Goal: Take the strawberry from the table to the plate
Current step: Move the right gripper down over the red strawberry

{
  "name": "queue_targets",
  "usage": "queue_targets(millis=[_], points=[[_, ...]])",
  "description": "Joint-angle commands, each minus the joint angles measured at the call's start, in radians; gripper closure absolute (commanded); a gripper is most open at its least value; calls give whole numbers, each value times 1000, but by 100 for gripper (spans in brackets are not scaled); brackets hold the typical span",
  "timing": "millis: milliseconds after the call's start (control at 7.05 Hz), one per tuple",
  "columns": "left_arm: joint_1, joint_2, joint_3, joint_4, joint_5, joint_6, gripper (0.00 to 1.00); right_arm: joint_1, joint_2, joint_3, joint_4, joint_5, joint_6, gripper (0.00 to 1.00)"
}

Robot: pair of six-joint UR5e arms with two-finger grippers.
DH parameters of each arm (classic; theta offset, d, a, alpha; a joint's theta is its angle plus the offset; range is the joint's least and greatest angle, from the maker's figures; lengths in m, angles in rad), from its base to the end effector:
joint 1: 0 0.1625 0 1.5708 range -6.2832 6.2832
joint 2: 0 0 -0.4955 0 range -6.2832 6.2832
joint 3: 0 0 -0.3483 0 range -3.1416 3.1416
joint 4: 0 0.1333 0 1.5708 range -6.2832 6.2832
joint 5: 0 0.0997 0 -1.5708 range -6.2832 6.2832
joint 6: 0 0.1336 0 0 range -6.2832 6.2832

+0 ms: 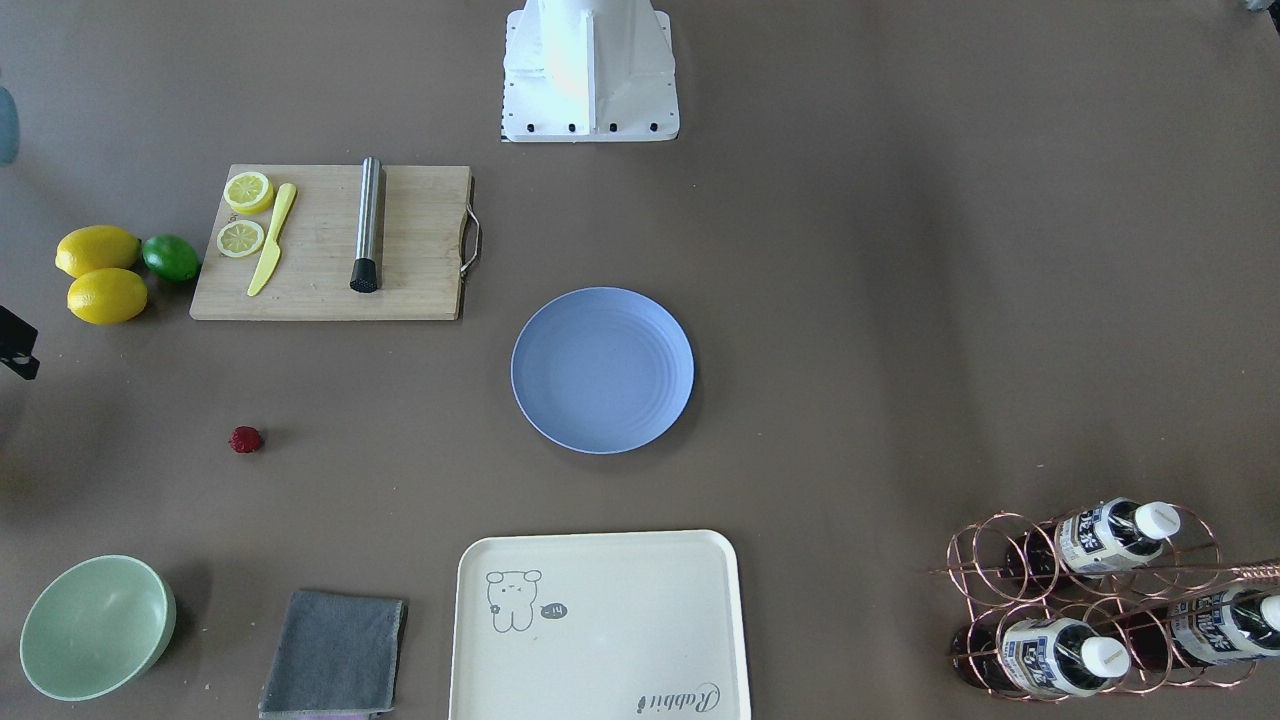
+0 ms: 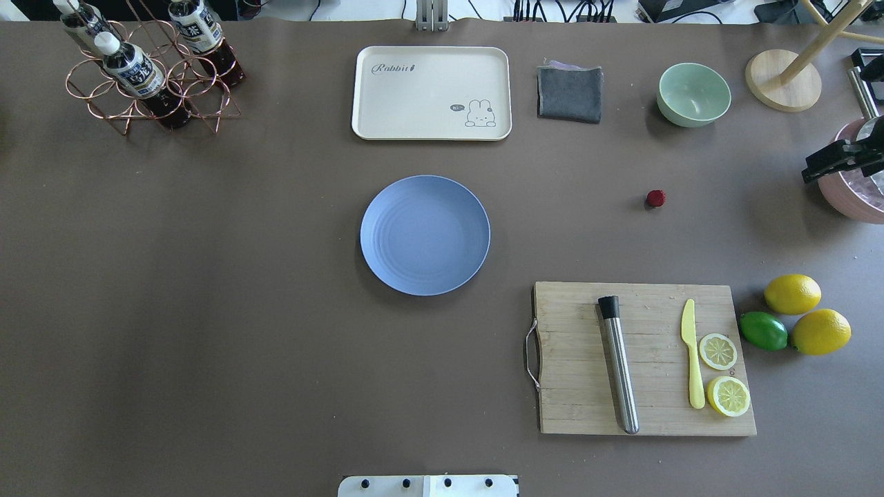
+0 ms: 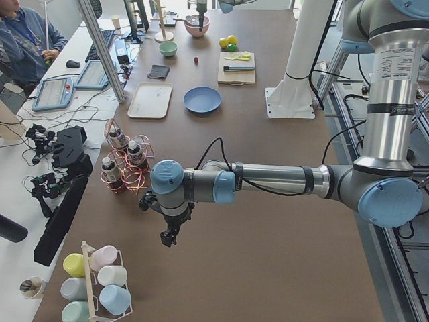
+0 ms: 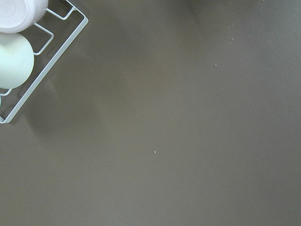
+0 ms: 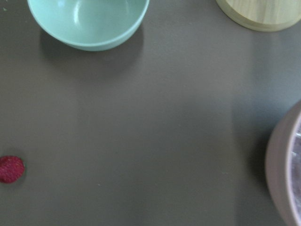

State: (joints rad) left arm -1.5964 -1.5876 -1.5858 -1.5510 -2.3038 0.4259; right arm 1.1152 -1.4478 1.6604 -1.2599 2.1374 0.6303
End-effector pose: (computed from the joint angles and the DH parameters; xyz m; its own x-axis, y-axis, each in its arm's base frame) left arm -0.0556 -0.4561 0.7449 0.6873 0.4030 -0.6043 -0.2837 0.9148 0.2873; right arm -0.1840 -0.5156 0.6285 0.7413 -0.0362 0.6702 -0.0691 0.9891 0.1299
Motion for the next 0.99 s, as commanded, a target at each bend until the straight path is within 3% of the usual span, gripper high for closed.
queue_targets(millis=[0,426,852], points=[[-7,3,-3,-1,-8,4,2,-124,175,-157,86,-71,190,0],[-13,1,-6,0,-5,2,2,-202,248,-177,99,-94,318,0],[-13,0,-6,-1,-8,2,2,-229,231,-186,120,-122,322,7]])
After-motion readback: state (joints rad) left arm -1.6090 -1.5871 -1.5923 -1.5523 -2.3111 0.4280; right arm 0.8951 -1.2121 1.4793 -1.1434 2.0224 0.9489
